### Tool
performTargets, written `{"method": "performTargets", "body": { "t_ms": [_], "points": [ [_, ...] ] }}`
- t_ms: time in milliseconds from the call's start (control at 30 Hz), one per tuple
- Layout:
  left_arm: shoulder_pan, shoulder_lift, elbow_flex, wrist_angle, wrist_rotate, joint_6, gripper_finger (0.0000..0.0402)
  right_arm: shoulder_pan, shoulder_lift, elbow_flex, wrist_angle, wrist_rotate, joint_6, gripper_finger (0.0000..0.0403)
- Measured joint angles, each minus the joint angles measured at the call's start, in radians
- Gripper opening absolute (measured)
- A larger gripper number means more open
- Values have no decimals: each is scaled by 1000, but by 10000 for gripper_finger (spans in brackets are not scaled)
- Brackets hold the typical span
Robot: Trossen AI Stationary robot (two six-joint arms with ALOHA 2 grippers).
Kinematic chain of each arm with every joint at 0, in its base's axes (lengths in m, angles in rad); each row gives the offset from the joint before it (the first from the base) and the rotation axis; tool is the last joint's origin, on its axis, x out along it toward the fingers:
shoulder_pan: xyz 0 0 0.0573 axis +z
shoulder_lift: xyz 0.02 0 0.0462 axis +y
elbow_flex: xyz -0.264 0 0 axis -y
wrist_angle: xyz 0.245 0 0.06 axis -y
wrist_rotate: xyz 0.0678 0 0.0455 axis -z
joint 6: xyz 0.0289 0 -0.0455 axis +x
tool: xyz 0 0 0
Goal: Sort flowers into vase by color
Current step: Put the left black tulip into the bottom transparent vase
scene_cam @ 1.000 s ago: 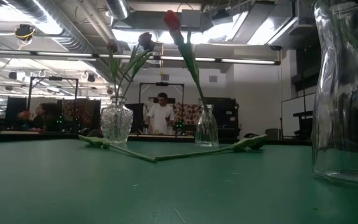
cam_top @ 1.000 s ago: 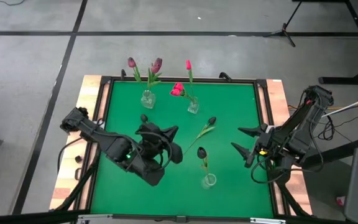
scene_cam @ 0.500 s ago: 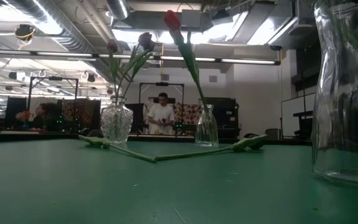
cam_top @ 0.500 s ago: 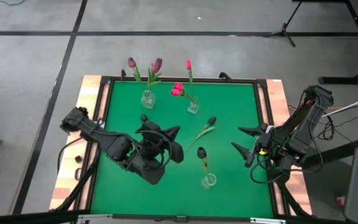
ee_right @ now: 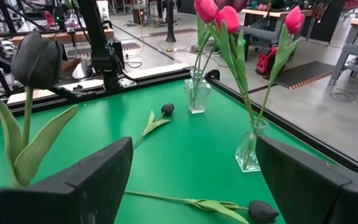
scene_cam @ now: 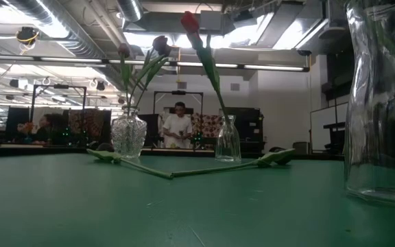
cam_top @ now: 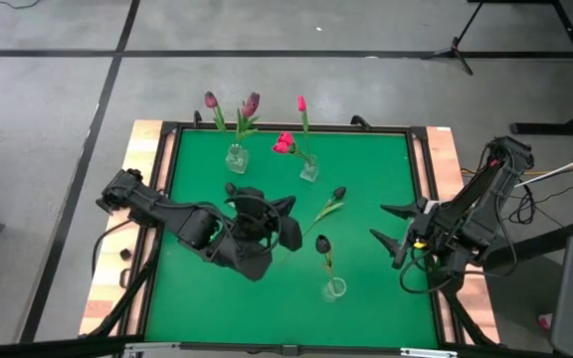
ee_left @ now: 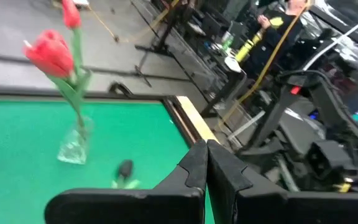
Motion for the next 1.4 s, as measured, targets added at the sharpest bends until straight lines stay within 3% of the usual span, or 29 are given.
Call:
{"method": "performTargets", "body": {
  "t_ms": [233, 333, 433, 533, 767, 1067, 1233, 1333, 1400],
  "points": [
    [48, 0, 0, 125, 153, 22, 0, 0, 0, 0, -6, -9, 0, 340],
    [53, 0, 0, 261, 249, 212, 0, 0, 0, 0, -6, -22, 14, 340],
    [53, -7, 0, 460, 407, 436, 0, 0, 0, 0, -8, -51, 29, 340],
    [60, -45, 0, 560, 556, 556, 0, 0, 0, 0, -9, -84, 29, 340],
    [106, -174, 0, 431, 585, 677, 0, 0, 0, 0, -13, -88, 27, 340],
    [140, -286, 0, 297, 831, 838, 0, 0, 0, 0, -7, -94, 36, 340],
    [174, -291, -14, 193, 884, 845, 0, 0, 0, 0, -8, -69, 77, 340],
    [182, -296, -96, 256, 936, 833, 0, 0, 0, 0, -9, -40, 79, 340],
    [169, -304, -178, 379, 1036, 835, 0, 0, 0, 0, -9, -12, 79, 340]
  ]
}}
